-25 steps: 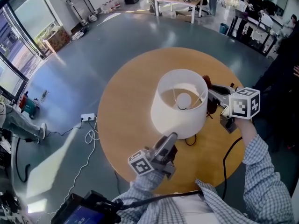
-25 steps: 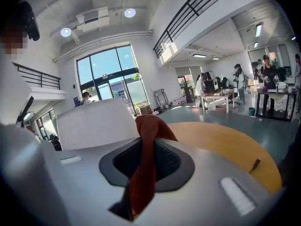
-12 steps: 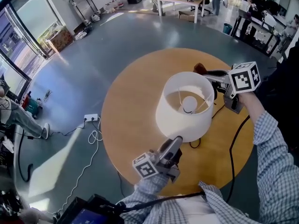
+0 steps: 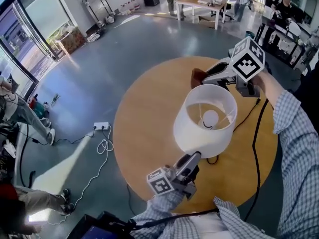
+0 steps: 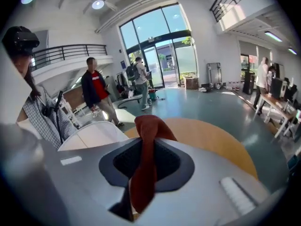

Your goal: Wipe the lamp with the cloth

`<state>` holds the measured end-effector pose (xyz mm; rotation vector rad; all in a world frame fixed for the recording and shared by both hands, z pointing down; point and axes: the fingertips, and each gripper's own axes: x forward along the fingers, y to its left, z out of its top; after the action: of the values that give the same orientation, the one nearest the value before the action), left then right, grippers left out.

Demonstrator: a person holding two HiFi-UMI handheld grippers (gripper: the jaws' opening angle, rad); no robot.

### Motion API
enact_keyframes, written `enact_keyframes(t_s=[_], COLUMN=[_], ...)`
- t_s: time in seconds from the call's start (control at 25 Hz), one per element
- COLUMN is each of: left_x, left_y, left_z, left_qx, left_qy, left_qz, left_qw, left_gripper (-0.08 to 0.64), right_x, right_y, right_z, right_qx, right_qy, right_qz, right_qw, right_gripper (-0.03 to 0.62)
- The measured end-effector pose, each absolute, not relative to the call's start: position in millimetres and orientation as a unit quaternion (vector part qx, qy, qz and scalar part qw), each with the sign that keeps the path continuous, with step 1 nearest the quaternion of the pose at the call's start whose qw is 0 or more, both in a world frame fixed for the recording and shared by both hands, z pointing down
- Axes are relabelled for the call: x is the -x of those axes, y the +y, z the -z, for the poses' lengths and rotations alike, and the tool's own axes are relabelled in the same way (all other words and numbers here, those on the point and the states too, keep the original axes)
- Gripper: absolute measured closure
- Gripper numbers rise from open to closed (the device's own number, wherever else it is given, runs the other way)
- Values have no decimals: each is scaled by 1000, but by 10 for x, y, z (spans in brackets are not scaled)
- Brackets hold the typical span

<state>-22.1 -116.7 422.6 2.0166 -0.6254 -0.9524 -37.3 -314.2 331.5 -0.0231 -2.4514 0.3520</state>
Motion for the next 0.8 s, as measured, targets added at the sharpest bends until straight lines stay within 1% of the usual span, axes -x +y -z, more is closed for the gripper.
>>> enact_keyframes(t_s=[0.2,0.36,0.64,0.8], left_x=[253,199,235,229], left_y=[-1228,-1234,-1199,-1210], left_z=[-4193,-4205,-4268,-4272], left_qx=[-797,-796,-796,-797], left_qy=[-249,-249,-246,-245], left_qz=[377,378,377,375], left_qw=[401,401,405,406], left_gripper=[414,414,414,414], right_x=[758,914,1145,1212], right_y=[-3071,-2889,-2508,-2275], right_z=[-3245,-3278,-3361,-3363], right_qx=[94,153,221,249], right_qy=[-907,-874,-808,-775], right_qz=[-76,-22,90,153], right_qw=[404,461,539,560], right_gripper=[523,523,525,525])
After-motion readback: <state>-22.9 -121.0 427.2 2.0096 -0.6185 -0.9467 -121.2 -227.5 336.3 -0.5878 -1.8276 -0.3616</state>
